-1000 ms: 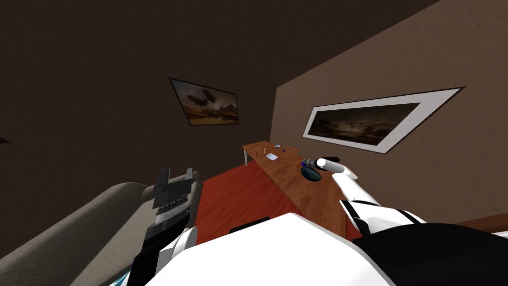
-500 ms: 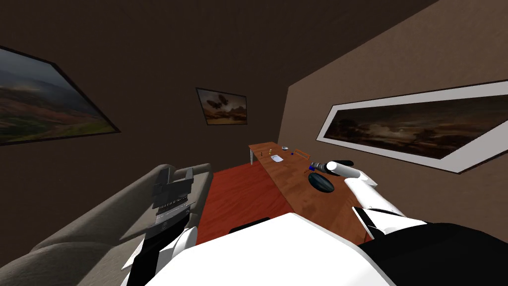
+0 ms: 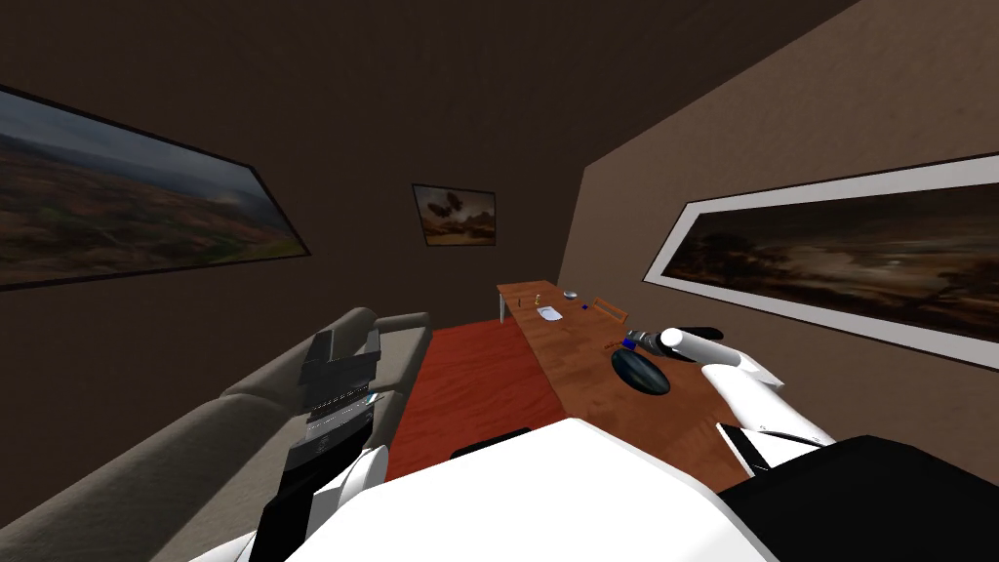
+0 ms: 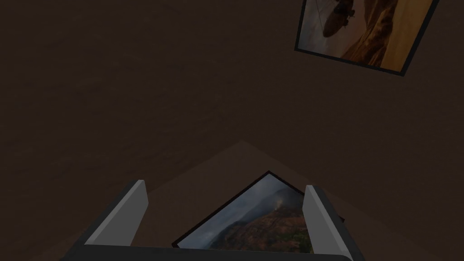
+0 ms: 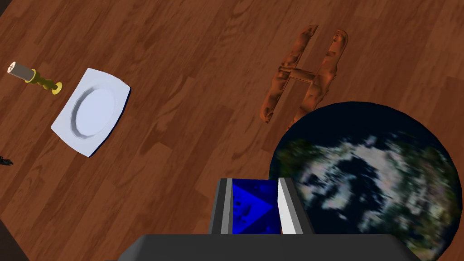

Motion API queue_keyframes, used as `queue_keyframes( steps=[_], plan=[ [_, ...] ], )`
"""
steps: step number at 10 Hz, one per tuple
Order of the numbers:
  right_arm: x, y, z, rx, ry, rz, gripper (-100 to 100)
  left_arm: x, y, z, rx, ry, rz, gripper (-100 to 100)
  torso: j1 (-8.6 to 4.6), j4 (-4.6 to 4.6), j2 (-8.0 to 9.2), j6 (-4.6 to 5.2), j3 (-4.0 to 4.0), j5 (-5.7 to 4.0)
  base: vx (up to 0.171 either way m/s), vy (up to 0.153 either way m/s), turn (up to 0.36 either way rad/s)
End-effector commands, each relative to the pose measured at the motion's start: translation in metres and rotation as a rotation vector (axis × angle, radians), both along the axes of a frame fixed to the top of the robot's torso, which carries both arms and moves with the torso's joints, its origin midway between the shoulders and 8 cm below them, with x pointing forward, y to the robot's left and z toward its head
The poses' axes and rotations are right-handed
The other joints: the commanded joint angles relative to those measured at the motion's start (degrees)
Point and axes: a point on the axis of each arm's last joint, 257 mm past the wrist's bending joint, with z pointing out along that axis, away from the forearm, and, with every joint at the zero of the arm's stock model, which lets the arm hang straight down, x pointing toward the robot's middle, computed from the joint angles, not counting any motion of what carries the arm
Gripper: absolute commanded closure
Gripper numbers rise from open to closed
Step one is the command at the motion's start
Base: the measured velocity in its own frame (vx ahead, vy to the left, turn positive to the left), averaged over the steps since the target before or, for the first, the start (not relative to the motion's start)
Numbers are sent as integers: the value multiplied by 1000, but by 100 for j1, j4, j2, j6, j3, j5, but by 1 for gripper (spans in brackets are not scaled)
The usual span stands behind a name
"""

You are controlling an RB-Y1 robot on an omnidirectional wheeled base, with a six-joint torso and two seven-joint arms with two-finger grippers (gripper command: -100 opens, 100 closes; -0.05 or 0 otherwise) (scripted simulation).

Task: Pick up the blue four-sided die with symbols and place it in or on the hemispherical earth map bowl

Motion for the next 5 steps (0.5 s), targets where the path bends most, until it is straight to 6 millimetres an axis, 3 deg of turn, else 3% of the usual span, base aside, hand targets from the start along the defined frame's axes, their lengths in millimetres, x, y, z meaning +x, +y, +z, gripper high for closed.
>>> queue_keyframes(
  steps=[1,2,4,5],
  plan=[
    [-19,-5,-11,25,12,-39,100,0,0,0,0,0,0,0,0,0,0,0,0,0,-69,-120,187],
    [-35,-8,-20,46,24,-70,100,0,0,0,0,0,0,0,8,-2,0,2,-2,1,-76,-138,257],
    [-33,-5,-19,44,22,-65,100,0,0,0,0,0,0,0,15,-4,-16,3,-10,4,-20,-71,43],
    [-34,-6,-19,44,23,-67,-100,0,0,0,0,0,0,0,41,-6,-27,0,-16,11,-4,-10,-1]
  ],
)
